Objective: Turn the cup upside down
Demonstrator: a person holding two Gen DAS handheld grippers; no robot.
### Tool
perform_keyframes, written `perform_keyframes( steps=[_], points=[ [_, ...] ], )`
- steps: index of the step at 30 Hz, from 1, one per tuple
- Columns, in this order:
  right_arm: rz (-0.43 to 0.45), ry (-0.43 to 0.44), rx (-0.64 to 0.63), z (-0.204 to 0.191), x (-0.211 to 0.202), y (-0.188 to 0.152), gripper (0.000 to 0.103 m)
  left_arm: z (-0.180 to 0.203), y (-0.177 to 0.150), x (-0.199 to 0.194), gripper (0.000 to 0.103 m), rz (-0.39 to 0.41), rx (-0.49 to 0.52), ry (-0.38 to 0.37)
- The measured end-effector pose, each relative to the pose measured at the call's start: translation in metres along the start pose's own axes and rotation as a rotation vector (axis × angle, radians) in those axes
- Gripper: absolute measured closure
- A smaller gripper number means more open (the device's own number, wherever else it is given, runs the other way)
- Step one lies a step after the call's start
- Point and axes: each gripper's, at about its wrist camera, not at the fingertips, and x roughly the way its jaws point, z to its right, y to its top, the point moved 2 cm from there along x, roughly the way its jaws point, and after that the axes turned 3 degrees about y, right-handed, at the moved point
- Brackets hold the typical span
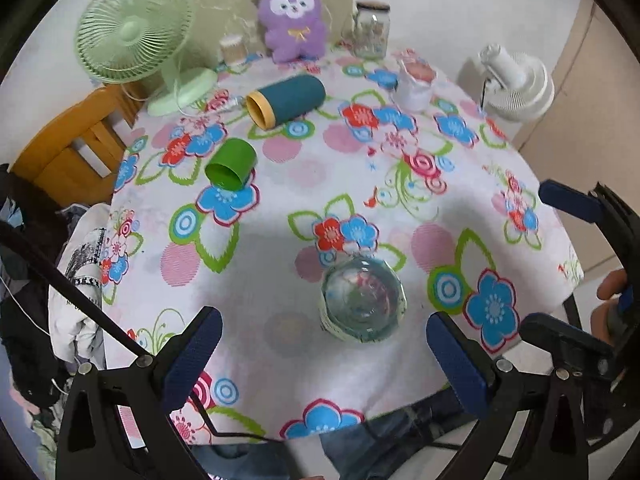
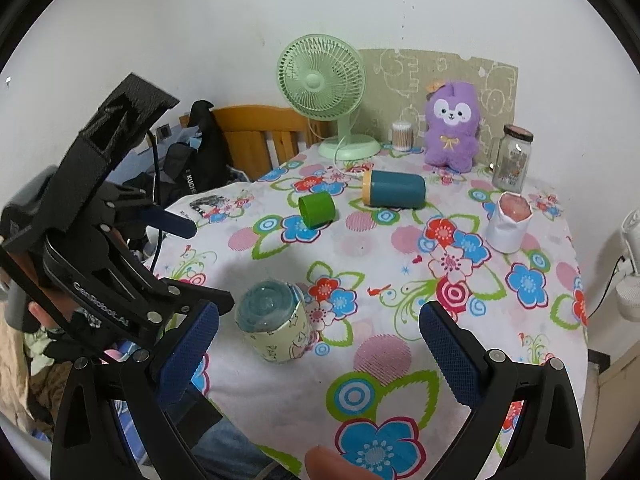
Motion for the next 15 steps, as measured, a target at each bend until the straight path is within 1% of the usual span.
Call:
perform_keyframes(
  steps=[2, 9, 11, 15],
  points=[
    [0.008, -0.013, -0.007, -0.002, -0.002, 0.003, 0.002, -0.004, -0.001, -0.003, 0.000, 0.032, -0.022, -0.009],
    [0.033, -0.052, -0.029, -0.014, -0.007, 0.008, 0.002, -0.014, -0.007, -0.015, 0.000, 0.188, -0.118, -0.040],
    [0.041, -0.065, -0.030, -0.017, -0.008, 0.010, 0.002, -0.016, -0.008, -0.017, 0.000, 0.228, -0.146, -0.035],
    [0.059, -0.084, -0.030, -0.021, -0.012, 0.012, 0.002, -0.020, -0.012, -0.021, 0.000, 0.292, -0.205, -0.056]
  ],
)
